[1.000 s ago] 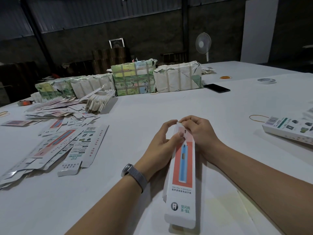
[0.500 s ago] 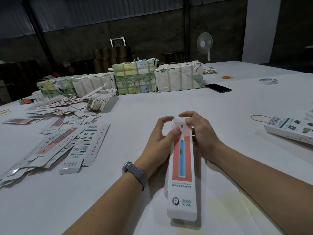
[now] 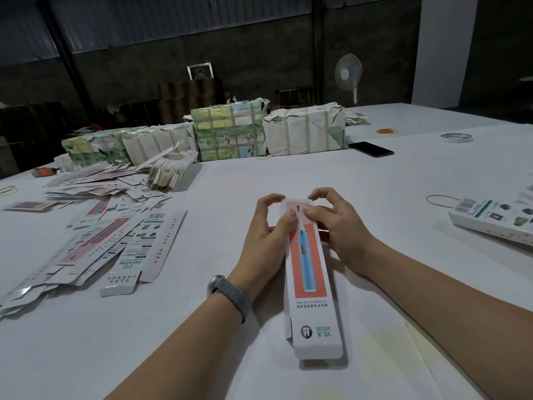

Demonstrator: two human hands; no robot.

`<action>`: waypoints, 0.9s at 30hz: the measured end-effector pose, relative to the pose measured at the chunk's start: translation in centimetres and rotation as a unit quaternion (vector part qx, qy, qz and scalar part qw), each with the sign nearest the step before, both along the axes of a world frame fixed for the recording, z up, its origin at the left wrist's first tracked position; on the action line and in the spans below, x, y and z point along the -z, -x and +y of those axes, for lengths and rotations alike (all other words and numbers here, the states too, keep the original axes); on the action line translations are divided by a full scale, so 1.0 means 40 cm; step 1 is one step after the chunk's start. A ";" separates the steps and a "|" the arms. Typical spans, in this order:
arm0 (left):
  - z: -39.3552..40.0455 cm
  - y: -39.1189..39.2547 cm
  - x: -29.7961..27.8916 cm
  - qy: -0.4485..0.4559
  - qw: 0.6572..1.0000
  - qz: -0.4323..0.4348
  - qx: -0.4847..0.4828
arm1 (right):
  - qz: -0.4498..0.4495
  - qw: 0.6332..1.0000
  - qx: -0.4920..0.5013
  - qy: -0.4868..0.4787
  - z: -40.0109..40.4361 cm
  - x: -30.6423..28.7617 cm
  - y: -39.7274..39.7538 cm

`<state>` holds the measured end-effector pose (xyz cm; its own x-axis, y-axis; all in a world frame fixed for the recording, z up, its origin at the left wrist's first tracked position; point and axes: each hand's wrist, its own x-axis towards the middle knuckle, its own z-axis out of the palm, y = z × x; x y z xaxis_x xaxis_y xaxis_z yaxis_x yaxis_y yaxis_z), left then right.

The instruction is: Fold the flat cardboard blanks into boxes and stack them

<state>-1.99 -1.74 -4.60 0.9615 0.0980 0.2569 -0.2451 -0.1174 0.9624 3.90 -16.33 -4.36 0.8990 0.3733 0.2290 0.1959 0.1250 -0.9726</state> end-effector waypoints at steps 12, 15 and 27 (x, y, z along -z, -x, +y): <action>0.001 -0.004 0.001 0.008 1.000 0.006 0.008 | 0.010 0.999 0.030 0.002 0.004 0.000 0.002; -0.001 -0.007 0.004 0.008 1.000 -0.003 -0.025 | -0.009 0.997 0.058 0.045 0.010 -0.003 0.006; -0.005 -0.006 -0.017 0.056 0.997 -0.018 -0.050 | -0.259 0.855 0.106 0.437 -0.086 -0.123 0.042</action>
<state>-1.77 -1.92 -3.92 0.9356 0.2239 0.2731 -0.2722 -0.0356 0.9616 2.23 -19.77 0.57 0.8298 0.4466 0.3345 0.5571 -0.6964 -0.4524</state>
